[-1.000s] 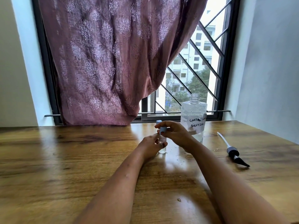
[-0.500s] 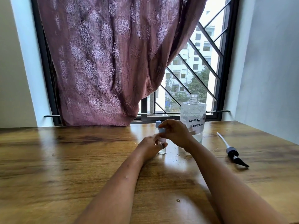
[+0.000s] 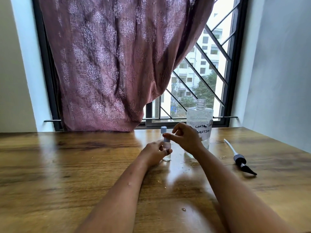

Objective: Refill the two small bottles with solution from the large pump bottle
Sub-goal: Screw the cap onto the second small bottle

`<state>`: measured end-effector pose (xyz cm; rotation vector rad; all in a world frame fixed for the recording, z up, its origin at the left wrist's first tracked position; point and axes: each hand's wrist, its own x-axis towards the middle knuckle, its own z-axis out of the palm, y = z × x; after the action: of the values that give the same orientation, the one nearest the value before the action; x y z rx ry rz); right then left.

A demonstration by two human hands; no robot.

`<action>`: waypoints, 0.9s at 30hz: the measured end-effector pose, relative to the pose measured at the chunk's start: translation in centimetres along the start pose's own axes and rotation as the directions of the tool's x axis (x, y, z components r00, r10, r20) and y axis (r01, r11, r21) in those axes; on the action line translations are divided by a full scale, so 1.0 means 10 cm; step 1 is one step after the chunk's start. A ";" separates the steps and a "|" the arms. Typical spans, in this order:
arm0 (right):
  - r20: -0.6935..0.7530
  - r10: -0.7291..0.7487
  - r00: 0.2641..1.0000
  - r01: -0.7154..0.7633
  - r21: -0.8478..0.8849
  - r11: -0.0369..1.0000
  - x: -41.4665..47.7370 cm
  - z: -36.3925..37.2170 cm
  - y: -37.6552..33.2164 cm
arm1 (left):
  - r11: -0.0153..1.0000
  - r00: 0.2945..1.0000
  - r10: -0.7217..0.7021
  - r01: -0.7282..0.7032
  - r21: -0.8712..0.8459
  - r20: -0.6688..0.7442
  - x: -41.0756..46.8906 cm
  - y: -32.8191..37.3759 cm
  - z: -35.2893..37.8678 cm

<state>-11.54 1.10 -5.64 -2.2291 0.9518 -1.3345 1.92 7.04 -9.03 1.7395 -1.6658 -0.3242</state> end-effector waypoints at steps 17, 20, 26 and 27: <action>0.088 -0.057 0.994 0.071 -0.170 0.983 -0.02 0.01 -0.04 | 0.999 1.000 -0.014 0.015 0.049 -0.011 0.02 -0.02 0.01; 0.124 -0.040 0.991 0.046 -0.046 0.998 -0.03 0.02 -0.05 | 1.000 0.999 -0.026 0.026 0.006 -0.019 0.02 -0.05 0.01; 0.209 -0.067 0.976 0.068 0.000 0.998 -0.03 0.09 -0.08 | 0.999 0.999 -0.037 0.037 0.015 -0.028 0.04 -0.07 0.01; 0.198 -0.067 0.978 0.069 0.000 0.998 -0.02 0.07 -0.09 | 0.999 0.999 -0.040 0.040 0.027 -0.023 0.04 -0.07 0.01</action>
<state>-10.64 1.84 -5.56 -2.3659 0.8168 -1.1123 2.51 6.60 -9.43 1.7925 -1.6286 -0.3007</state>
